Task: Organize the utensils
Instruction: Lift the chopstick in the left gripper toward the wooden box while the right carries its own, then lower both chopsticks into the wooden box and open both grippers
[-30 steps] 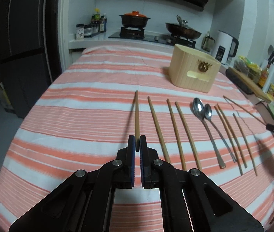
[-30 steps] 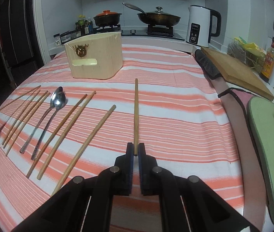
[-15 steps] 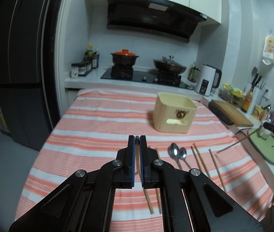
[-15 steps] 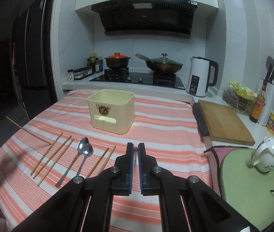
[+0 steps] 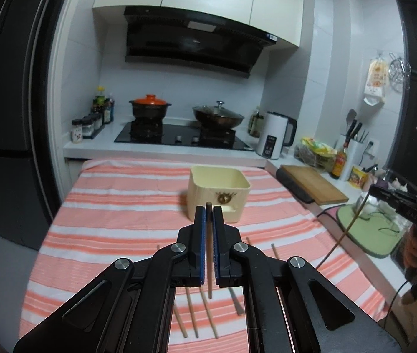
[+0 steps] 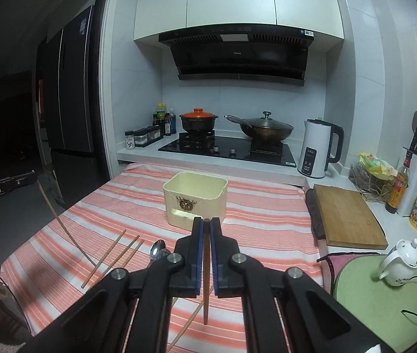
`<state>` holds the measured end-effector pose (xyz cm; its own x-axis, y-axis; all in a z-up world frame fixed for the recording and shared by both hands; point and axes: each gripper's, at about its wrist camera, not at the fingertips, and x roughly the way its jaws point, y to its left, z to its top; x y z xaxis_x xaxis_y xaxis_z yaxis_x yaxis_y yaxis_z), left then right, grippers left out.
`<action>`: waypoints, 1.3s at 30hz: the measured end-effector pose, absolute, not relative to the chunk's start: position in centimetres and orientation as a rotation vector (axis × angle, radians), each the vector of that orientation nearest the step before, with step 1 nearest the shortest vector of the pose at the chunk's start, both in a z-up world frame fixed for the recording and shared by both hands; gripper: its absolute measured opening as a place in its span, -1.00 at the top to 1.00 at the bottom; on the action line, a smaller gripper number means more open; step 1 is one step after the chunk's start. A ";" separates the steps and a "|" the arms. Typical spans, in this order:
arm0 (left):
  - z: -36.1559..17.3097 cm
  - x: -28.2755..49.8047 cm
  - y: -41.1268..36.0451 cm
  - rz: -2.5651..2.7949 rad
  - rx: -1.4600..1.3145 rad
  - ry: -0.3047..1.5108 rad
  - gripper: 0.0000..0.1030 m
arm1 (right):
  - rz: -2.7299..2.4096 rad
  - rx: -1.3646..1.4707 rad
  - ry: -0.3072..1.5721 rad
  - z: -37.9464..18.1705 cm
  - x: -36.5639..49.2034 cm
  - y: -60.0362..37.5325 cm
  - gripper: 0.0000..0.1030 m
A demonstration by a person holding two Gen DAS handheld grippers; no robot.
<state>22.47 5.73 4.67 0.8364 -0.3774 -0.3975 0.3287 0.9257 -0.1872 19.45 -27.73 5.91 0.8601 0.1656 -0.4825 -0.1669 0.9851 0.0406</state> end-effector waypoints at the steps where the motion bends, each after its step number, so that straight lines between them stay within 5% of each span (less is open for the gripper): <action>1: 4.9 22.5 5.5 -0.381 -0.115 0.441 0.96 | 0.180 0.001 0.502 6.0 19.5 -27.6 0.91; 26: 13.3 35.2 -0.4 -0.374 -0.142 0.277 0.96 | 0.175 0.108 0.316 11.2 31.9 -25.3 0.91; 39: 9.8 44.0 -2.0 -0.299 -0.172 0.302 0.96 | 0.120 0.120 0.221 8.3 40.4 -24.6 0.91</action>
